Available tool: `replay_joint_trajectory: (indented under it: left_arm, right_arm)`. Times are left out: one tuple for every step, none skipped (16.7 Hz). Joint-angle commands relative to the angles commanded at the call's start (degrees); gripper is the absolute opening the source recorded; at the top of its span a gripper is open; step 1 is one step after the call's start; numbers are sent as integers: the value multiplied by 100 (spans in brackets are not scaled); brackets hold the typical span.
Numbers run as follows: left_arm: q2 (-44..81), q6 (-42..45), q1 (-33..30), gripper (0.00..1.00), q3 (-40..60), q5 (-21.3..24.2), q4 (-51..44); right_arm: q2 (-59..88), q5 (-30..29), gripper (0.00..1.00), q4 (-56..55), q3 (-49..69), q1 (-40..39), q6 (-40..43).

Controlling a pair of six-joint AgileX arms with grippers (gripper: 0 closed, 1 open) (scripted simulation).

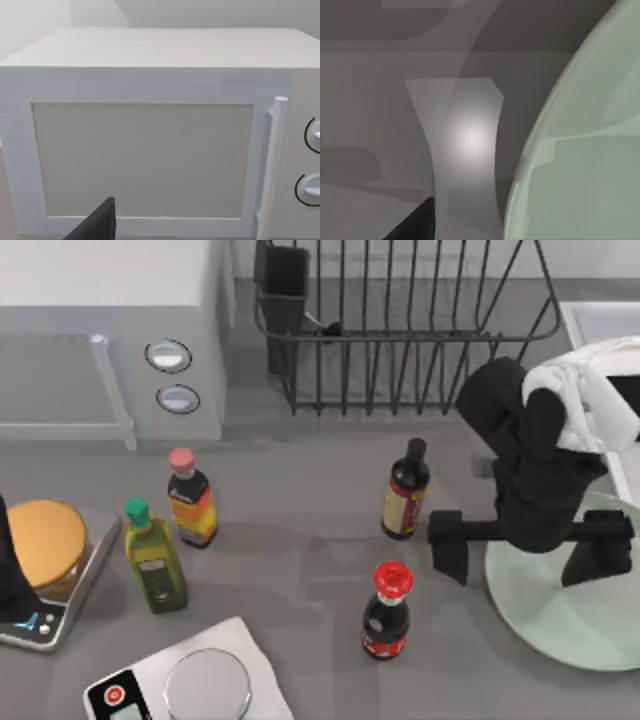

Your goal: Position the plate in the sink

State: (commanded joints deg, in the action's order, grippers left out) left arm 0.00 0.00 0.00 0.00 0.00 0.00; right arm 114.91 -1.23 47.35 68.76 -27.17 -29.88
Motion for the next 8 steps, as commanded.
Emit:
replay_joint_trajectory:
  left_arm:
    - [0,0,0,100,0,0,0]
    - [0,0,0,100,0,0,0]
    - [0,0,0,100,0,0,0]
    - [0,0,0,100,0,0,0]
    - [0,0,0,100,0,0,0]
    - [0,0,0,100,0,0,0]
    - [0,0,0,100,0,0,0]
    - [0,0,0,100,0,0,0]
  right_arm:
    - [39,26,100,-188,-89,-37,-6]
    - [61,54,100,-359,-158,-82,-11]
    - [69,80,100,-504,-206,-128,-14]
    - [69,101,100,-609,-235,-166,-16]
    - [67,113,100,-661,-248,-188,-16]
    - [67,114,100,-666,-249,-190,-16]
    - [67,114,100,-666,-249,-190,-16]
    - [67,114,100,-666,-249,-190,-16]
